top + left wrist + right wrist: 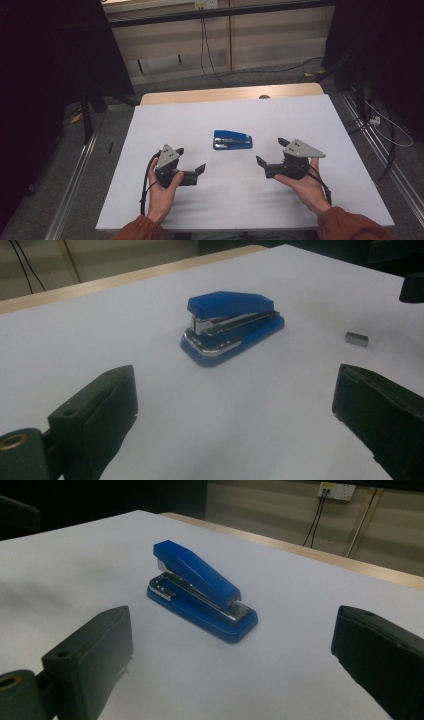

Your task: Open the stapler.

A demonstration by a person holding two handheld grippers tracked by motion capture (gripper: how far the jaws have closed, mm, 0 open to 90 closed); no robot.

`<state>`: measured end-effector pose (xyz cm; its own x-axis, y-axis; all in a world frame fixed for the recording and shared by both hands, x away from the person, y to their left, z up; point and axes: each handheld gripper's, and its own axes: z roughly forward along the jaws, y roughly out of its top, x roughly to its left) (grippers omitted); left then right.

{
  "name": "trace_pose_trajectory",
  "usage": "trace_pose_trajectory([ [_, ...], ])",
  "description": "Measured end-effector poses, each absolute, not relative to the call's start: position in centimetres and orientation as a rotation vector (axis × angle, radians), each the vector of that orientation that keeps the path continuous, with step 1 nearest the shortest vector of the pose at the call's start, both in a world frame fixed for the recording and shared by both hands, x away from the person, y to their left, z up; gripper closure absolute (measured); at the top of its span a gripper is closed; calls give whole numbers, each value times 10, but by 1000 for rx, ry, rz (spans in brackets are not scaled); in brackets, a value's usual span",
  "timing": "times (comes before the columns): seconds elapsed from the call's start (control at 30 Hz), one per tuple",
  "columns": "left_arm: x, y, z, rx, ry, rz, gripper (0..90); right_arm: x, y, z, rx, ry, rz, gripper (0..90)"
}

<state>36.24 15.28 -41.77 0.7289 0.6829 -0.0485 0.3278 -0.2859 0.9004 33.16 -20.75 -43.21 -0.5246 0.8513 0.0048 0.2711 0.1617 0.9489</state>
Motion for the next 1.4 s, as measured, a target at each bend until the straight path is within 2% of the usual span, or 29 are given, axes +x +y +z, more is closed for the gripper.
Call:
trace_pose_trajectory([
  [0.17,373,141,-417,1906,746,430,45,338,-200,-432,1052,1898,1383,31],
  [0.43,386,122,-416,1913,713,459,44,346,-191,-433,1030,1916,1418,123],
  [1.13,443,94,-422,1953,759,485,63,379,-166,-429,971,1947,1429,202],
  [1.27,451,93,-428,1932,766,469,63,383,-160,-434,970,1979,1409,254],
  [1.4,450,94,-431,1990,759,450,58,383,-156,-438,944,1989,1396,373],
])
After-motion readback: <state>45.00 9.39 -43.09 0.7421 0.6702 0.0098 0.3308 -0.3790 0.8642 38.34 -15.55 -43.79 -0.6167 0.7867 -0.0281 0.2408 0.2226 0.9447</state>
